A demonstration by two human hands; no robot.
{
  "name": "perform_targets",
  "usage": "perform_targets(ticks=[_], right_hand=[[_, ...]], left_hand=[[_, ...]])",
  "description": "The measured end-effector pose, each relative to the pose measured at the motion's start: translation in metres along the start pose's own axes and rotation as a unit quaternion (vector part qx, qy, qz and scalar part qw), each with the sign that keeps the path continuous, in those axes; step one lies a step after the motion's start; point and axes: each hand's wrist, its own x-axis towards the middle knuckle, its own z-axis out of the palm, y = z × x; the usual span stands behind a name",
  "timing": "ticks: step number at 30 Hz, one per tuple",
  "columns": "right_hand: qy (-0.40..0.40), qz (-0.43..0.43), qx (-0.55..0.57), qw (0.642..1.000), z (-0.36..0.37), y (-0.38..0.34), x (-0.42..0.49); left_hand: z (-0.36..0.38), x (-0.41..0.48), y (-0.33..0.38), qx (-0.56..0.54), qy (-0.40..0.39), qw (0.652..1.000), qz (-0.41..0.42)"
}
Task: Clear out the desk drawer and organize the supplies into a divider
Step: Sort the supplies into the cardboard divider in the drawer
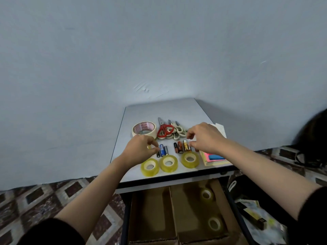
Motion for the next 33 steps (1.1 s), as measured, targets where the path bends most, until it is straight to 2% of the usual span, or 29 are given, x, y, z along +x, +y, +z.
perform_targets(ticks=[7, 12, 15, 22, 27, 30, 33], right_hand=[[-0.066, 0.020, -0.008, 0.998, 0.024, -0.013, 0.041], [-0.109, 0.016, -0.028, 0.994, 0.034, -0.015, 0.050], [-0.104, 0.007, -0.017, 0.994, 0.037, -0.015, 0.051], [-0.096, 0.005, -0.023, 0.995, 0.045, -0.018, 0.053], [-0.040, 0.029, 0.001, 0.999, 0.039, -0.018, 0.056], [-0.005, 0.043, 0.051, 0.998, 0.023, -0.015, 0.055], [0.023, 0.043, 0.153, 0.987, 0.004, -0.018, 0.040]], left_hand=[[0.020, 0.035, -0.005, 0.054, -0.097, 0.994, 0.005], [0.026, 0.046, -0.009, 0.044, -0.130, 0.991, 0.007], [0.030, 0.047, -0.012, 0.044, -0.143, 0.989, 0.015], [0.036, 0.045, -0.011, 0.060, -0.120, 0.990, 0.040], [0.031, 0.044, -0.009, 0.039, -0.090, 0.995, 0.023], [0.019, 0.038, -0.009, 0.003, -0.043, 0.999, 0.016], [0.001, 0.020, -0.002, -0.080, 0.010, 0.997, 0.008]])
